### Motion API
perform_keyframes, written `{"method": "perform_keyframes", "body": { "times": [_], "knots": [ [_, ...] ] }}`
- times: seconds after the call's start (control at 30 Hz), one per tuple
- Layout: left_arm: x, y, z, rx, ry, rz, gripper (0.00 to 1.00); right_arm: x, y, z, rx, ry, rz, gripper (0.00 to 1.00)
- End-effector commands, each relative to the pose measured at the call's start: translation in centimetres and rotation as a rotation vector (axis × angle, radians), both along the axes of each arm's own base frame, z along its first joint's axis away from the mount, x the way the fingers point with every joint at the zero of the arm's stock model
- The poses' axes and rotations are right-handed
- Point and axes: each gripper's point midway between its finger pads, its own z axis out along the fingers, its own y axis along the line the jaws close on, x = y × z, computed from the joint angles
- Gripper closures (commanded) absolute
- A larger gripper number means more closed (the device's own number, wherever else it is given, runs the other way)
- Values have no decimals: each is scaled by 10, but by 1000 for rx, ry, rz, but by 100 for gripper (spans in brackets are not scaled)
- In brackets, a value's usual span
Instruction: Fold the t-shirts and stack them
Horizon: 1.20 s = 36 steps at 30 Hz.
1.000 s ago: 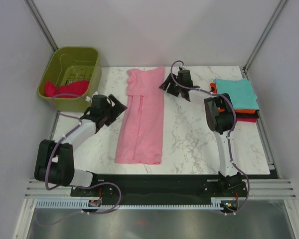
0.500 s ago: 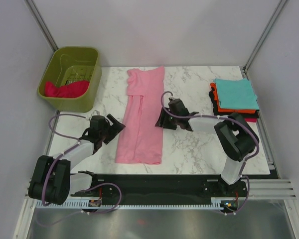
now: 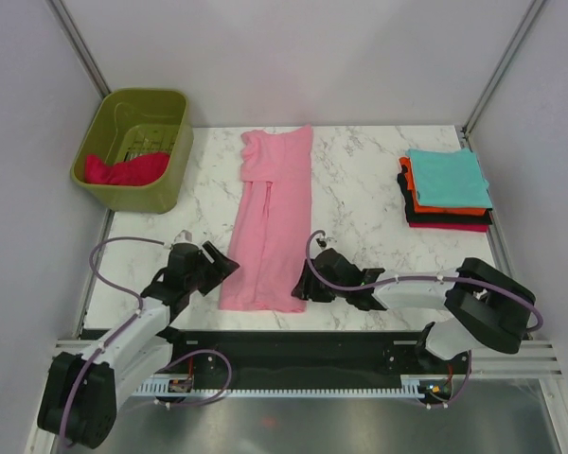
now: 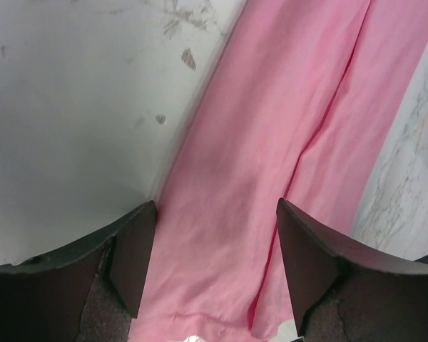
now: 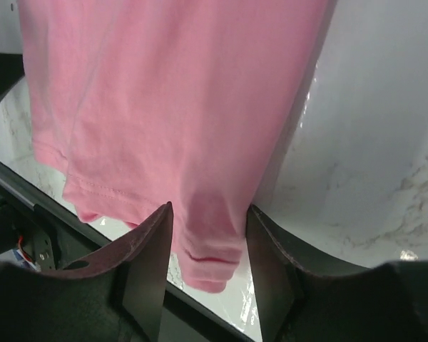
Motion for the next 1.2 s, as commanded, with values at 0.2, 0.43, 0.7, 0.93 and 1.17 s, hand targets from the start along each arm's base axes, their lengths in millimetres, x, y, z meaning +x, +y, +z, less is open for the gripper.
{"method": "perform_keyframes", "body": {
  "times": [0.2, 0.43, 0.7, 0.93, 1.17],
  "knots": [
    [-44, -1, 0, -13, 50, -66, 27, -28, -51, -26, -138, 35, -112, 93],
    [-55, -19, -5, 8, 117, -199, 29, -23, -77, -16, -218, -24, -151, 89],
    [-84, -34, -9, 42, 172, -342, 39, -20, -75, -19, -254, -25, -132, 85],
    [-106, -41, -12, 59, 215, -380, 43, -15, -66, -15, -264, -41, -107, 85],
    [-107, -42, -14, 79, 247, -380, 80, -16, -56, -12, -248, -33, -70, 87]
  ]
}}
